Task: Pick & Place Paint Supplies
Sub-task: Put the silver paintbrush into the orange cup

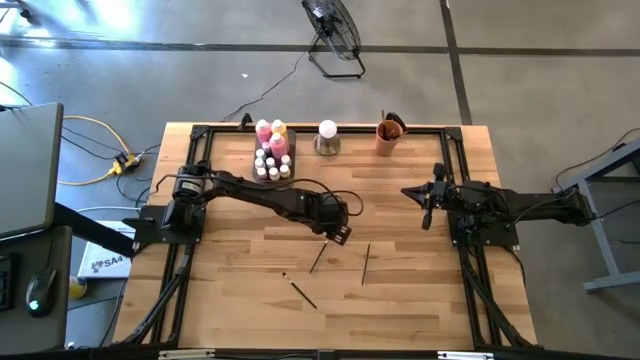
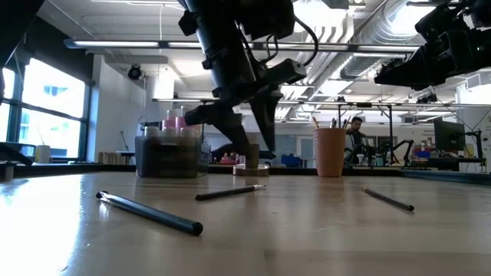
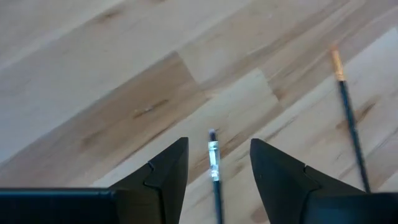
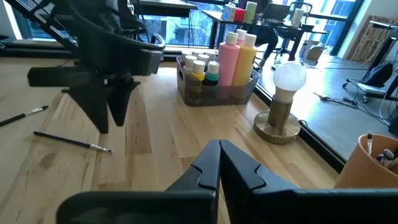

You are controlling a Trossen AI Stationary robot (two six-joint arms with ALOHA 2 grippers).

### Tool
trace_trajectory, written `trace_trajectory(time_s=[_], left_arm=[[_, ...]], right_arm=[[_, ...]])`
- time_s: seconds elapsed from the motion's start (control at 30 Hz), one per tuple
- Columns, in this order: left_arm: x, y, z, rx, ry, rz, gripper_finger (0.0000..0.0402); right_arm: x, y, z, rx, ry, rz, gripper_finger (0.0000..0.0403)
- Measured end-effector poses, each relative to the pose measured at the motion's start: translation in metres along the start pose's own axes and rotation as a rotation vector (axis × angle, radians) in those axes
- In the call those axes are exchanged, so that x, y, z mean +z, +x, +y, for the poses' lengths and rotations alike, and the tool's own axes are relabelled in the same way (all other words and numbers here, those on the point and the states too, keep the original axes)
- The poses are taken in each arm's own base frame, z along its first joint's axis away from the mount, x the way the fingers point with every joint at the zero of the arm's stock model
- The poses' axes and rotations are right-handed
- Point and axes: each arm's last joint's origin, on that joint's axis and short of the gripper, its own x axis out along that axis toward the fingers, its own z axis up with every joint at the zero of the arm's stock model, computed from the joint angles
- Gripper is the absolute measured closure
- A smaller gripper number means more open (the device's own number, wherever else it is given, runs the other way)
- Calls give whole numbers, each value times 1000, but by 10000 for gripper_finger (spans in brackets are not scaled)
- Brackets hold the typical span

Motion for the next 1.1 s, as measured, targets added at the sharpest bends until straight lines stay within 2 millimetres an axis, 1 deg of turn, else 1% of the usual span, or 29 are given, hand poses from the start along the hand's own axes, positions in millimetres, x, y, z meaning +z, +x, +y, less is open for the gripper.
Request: trace_trajectory(time_s=[0.13, 0.23, 0.3, 0.37, 0.43, 0.5, 0.57, 0.83, 0.9, 1.0, 1.1], left_arm=[[-2, 7, -4, -26, 5, -6, 231], [-2, 16, -9, -76, 5, 3, 231], [-6, 23, -5, -54, 8, 55, 231], [-6, 32, -8, -86, 14, 60, 231], [-9, 35, -3, -41, 23, 86, 231], [-8, 43, -5, -60, 29, 73, 231], [-10, 42, -2, -26, 33, 87, 231], [-10, 45, 0, 4, 47, 84, 231], [-10, 45, 0, 8, 95, 75, 231], [-11, 45, 0, 18, 249, 57, 231], [-7, 42, -4, 27, 382, 40, 231]], right_arm=[[0, 0, 0, 0, 0, 0, 401], [0, 0, 0, 0, 0, -1, 401], [1, 0, 0, 0, 2, -6, 401], [1, 0, 0, 0, 2, -7, 401], [1, 0, 0, 0, 5, -14, 401], [1, 0, 0, 1, 5, -13, 401], [2, 0, 0, 0, 8, -21, 401], [2, 1, 0, -1, 6, -15, 401], [2, 1, 0, 1, 7, -17, 401], [2, 1, 0, 2, 7, -17, 401], [2, 1, 0, 3, 9, -18, 401]])
